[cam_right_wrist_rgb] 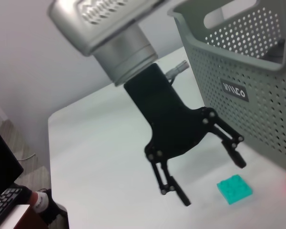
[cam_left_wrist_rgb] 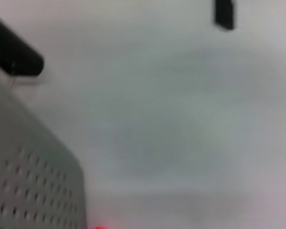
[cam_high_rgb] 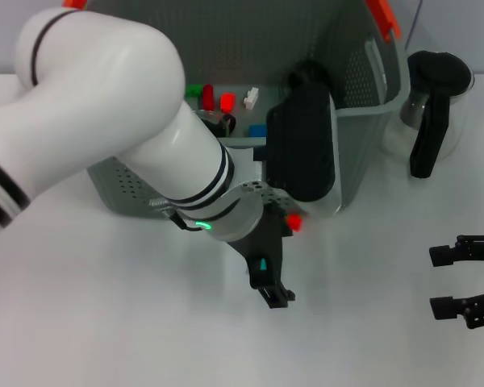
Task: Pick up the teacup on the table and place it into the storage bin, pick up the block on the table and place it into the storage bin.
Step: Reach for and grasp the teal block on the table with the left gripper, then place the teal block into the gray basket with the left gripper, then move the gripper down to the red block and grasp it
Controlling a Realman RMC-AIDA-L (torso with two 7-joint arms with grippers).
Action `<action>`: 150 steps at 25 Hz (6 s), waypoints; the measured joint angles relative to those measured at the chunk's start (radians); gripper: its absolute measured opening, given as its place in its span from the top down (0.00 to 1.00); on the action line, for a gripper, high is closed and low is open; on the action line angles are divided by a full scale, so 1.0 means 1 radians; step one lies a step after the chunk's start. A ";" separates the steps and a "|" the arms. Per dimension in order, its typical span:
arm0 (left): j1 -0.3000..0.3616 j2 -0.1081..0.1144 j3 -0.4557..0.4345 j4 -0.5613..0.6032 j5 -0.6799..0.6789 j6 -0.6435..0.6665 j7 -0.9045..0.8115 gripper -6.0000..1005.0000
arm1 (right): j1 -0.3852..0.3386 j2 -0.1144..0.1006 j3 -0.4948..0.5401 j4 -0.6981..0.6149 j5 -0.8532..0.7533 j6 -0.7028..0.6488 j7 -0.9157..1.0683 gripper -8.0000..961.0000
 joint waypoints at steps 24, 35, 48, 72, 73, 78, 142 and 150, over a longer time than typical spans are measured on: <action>-0.090 0.000 0.006 -0.234 0.037 -0.130 -0.035 0.11 | 0.011 0.005 -0.009 0.000 -0.004 0.038 0.017 0.02; -0.104 0.000 0.006 -0.275 0.038 -0.148 -0.035 0.36 | 0.013 0.011 -0.009 0.000 -0.011 0.047 0.017 0.02; -0.113 -0.003 0.007 -0.290 0.033 -0.142 -0.050 0.37 | 0.021 0.014 -0.010 0.000 -0.025 0.057 0.017 0.02; -0.043 -0.001 -0.247 0.063 -0.277 0.212 -0.169 0.59 | 0.016 0.014 -0.010 -0.002 -0.027 0.059 0.021 0.02; -0.032 -0.001 -0.286 0.076 -0.332 0.234 -0.170 0.58 | 0.016 0.014 -0.010 -0.002 -0.027 0.059 0.022 0.02; -0.002 0.018 -0.660 0.114 -0.679 0.280 -0.152 0.55 | 0.015 0.015 -0.010 0.001 -0.027 0.057 0.023 0.02; 0.083 -0.004 -0.379 -0.578 -0.641 -0.202 0.808 0.07 | -0.032 -0.027 0.142 0.017 -0.081 0.072 0.170 0.02; 0.080 -0.005 -0.317 -0.592 -0.688 -0.296 0.863 0.07 | -0.029 -0.022 0.145 0.017 -0.077 0.082 0.179 0.02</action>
